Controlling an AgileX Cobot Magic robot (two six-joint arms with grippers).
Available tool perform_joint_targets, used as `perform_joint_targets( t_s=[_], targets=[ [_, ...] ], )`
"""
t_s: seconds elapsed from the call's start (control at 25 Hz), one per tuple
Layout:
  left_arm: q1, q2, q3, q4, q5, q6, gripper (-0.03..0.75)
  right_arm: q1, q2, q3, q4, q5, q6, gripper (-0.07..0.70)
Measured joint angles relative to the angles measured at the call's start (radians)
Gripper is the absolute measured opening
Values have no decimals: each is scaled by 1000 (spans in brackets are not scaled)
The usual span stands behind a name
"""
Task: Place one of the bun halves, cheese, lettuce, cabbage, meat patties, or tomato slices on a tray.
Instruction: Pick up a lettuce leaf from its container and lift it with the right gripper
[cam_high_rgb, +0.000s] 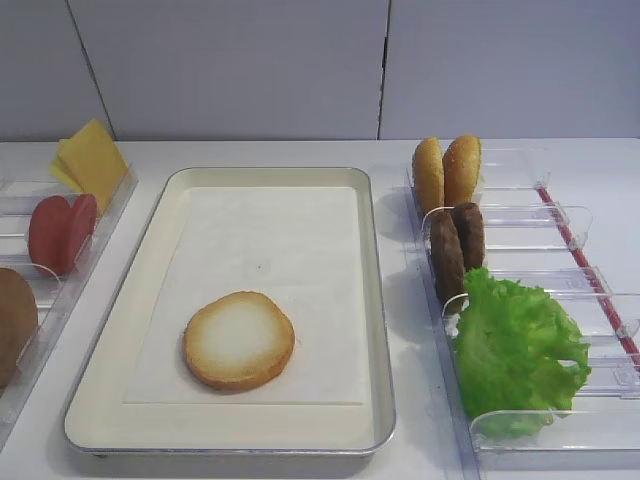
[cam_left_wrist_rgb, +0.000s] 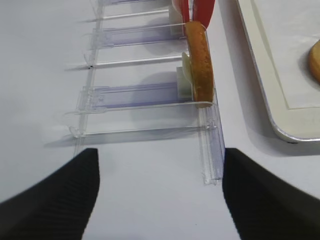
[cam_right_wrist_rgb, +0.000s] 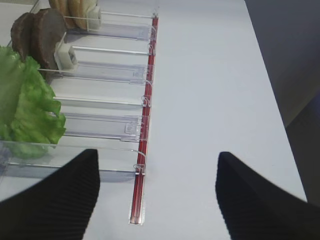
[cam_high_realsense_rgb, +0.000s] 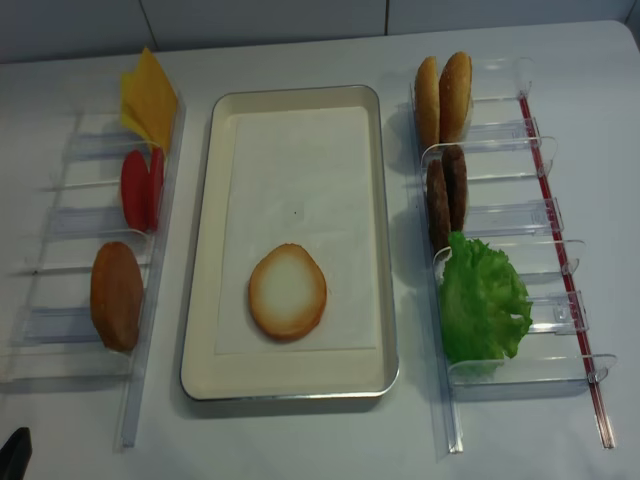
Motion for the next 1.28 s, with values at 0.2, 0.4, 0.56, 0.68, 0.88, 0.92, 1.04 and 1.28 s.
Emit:
perform_joint_targets(
  t_s=[0.2, 0.4, 0.56, 0.68, 0.88, 0.92, 1.04, 1.28],
  targets=[
    [0, 0, 0, 0, 0, 0, 519, 0, 0, 0, 0, 0, 0, 528],
    [0, 0, 0, 0, 0, 0, 519, 0, 0, 0, 0, 0, 0, 528],
    [0, 0, 0, 0, 0, 0, 519, 0, 0, 0, 0, 0, 0, 528],
    [0, 0, 0, 0, 0, 0, 519, 0, 0, 0, 11, 0, 0, 528],
    [0, 0, 0, 0, 0, 0, 519, 0, 1, 0, 72, 0, -27, 528],
    [0, 0, 0, 0, 0, 0, 519, 0, 8, 0, 87, 0, -31, 528],
    [0, 0, 0, 0, 0, 0, 519, 0, 63, -10, 127, 2, -44, 528],
    [0, 0, 0, 0, 0, 0, 519, 0, 207, -91, 297, 4, -125, 528]
  ],
)
